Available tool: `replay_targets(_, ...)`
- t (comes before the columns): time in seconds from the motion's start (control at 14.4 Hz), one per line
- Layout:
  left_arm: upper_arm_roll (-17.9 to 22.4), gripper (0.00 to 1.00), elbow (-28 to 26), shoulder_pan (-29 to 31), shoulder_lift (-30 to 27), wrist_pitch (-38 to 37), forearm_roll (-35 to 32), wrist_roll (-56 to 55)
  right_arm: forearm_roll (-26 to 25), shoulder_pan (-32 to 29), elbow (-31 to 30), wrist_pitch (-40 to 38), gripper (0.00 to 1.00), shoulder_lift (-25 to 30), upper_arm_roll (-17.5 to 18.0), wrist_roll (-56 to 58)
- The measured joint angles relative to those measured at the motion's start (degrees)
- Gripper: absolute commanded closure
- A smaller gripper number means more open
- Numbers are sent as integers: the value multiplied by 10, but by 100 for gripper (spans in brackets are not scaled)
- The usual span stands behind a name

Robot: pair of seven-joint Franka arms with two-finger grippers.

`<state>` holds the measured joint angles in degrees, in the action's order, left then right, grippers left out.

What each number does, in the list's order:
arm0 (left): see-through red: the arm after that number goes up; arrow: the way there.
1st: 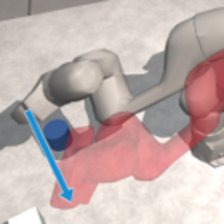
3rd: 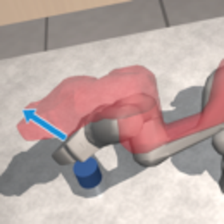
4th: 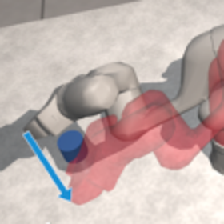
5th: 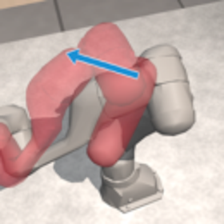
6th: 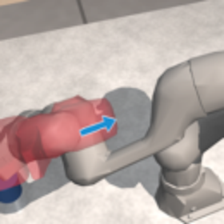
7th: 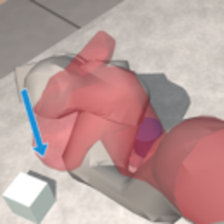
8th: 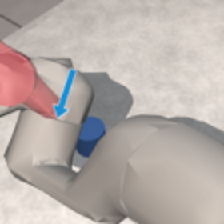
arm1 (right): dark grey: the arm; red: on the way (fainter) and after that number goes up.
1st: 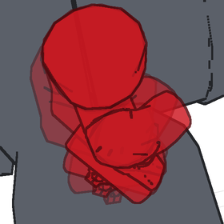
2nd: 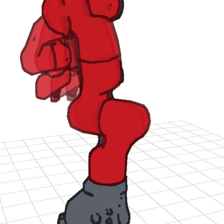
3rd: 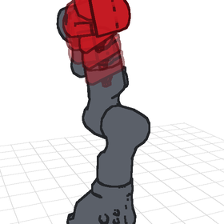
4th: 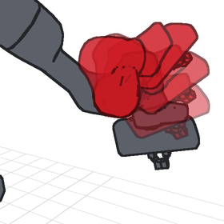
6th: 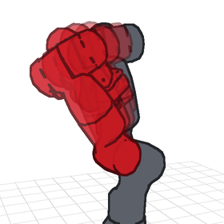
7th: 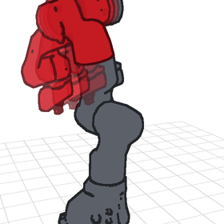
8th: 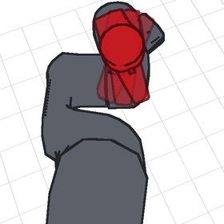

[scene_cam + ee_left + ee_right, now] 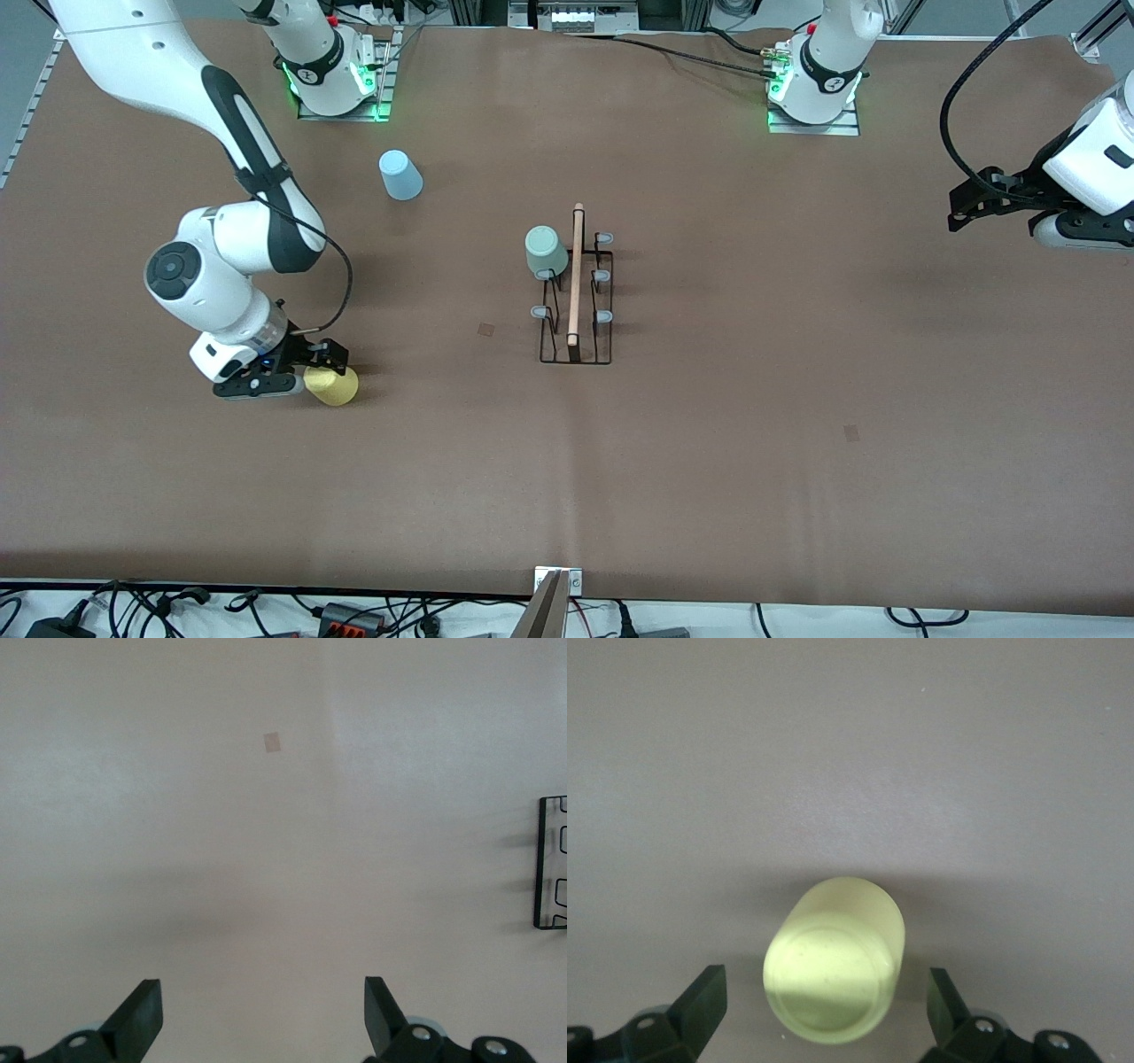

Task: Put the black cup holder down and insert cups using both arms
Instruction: 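Move the right gripper to the yellow cup and grasp it, then carry the yellow cup to the holder and lower it onto a peg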

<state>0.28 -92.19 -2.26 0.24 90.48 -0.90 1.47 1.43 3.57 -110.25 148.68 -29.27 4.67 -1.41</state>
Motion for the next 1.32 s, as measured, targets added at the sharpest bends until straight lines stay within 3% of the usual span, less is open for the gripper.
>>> replay_targets(0.28, 0, 0, 0, 0, 0, 0, 0, 0, 0, 5, 0, 32, 0, -23, 0, 0)
replay_targets(0.35, 0, 0, 0, 0, 0, 0, 0, 0, 0, 6, 0, 35, 7, -27, 0, 0)
replay_targets(0.63, 0, 0, 0, 0, 0, 0, 0, 0, 0, 6, 1, 37, 66, -31, -1, 2)
replay_targets(0.77, 0, 0, 0, 0, 0, 0, 0, 0, 0, 6, 3, 37, 80, -30, -2, 3)
replay_targets(1.05, 0, 0, 0, 0, 0, 0, 0, 0, 0, 6, 11, 34, 82, -21, -4, 4)
replay_targets(1.32, 0, 0, 0, 0, 0, 0, 0, 0, 0, 37, 22, -47, 82, 47, -3, -77)
